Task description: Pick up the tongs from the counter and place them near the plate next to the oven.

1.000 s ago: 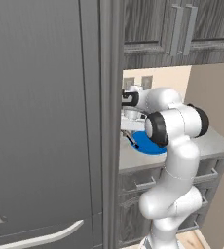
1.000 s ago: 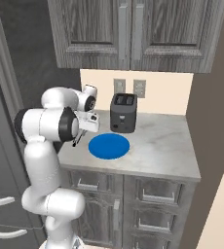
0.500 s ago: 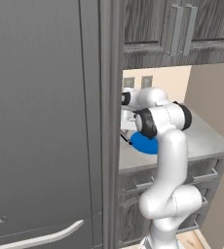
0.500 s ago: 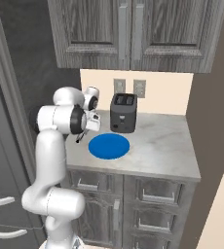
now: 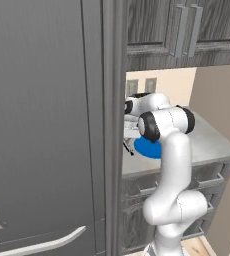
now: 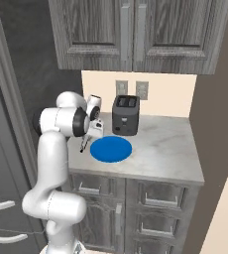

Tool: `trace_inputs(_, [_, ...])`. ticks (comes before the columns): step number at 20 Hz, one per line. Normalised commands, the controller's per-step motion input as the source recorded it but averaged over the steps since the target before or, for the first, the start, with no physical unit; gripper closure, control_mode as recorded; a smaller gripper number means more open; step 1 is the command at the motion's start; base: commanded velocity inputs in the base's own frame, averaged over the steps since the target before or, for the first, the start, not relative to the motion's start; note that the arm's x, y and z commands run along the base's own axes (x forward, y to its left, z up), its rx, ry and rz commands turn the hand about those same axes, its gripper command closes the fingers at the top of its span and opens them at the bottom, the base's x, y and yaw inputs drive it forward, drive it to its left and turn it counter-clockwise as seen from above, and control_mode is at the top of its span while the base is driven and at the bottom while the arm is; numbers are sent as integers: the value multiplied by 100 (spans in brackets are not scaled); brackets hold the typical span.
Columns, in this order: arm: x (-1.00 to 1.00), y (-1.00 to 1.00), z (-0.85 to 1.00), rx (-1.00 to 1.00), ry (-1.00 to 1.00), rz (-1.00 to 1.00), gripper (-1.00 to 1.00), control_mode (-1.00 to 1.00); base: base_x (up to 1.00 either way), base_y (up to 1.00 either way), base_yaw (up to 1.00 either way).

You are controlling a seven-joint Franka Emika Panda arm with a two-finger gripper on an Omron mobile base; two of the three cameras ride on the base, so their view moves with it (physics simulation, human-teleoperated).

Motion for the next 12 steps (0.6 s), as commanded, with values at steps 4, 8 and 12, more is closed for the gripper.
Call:
trace_inputs(4, [19,0,-40,0,-5,-6,100,-100,0,0,0])
trace_inputs(8, [39,7,-54,0,0,-6,100,-100,0,0,0])
trace_inputs(12, [45,26,-47,0,0,-5,-100,-100,0,0,0])
